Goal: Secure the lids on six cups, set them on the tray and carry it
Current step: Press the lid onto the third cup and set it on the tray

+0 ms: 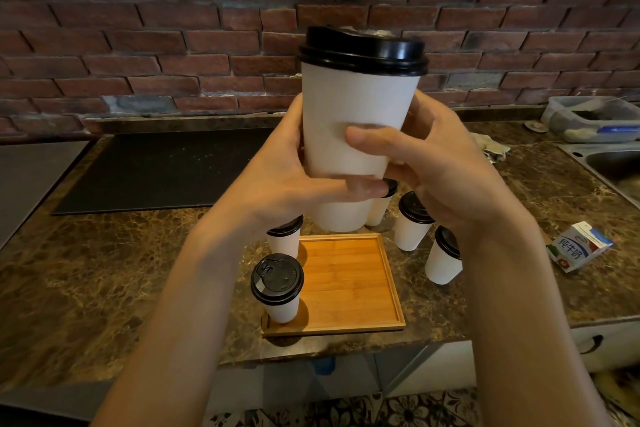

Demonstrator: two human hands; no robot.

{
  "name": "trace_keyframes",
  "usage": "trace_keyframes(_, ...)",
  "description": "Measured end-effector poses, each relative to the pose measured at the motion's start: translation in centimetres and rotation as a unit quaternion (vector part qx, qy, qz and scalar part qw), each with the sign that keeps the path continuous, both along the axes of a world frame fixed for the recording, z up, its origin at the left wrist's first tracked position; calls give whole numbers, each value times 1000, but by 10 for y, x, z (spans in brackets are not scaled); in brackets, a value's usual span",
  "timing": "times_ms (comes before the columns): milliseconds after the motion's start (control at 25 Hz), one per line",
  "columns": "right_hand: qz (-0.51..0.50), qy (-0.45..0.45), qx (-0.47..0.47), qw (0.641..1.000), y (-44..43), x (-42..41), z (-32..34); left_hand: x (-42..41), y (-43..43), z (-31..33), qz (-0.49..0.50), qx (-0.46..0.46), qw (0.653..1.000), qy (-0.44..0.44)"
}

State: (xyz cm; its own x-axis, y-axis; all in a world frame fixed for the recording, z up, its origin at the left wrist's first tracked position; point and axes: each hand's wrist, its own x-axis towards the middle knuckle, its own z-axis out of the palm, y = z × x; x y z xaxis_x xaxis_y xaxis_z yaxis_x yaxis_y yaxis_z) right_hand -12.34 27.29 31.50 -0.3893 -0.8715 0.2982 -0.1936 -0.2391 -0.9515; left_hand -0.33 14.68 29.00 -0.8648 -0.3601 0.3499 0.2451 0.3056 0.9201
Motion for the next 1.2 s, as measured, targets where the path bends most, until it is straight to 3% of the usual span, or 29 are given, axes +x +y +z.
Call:
trace_keyframes(280, 37, -10, 30, 999, 1, -5, -6, -2, -3, -3, -14, -1, 1000, -21)
trace_keyframes(920, -113, 88, 49, 989, -8, 18, -6, -6, 2, -11, 80, -20, 996, 38)
trace_keyframes(1200, -116, 89, 30, 989, -8, 18, -8, -3, -4, -13, 79, -42, 996, 19)
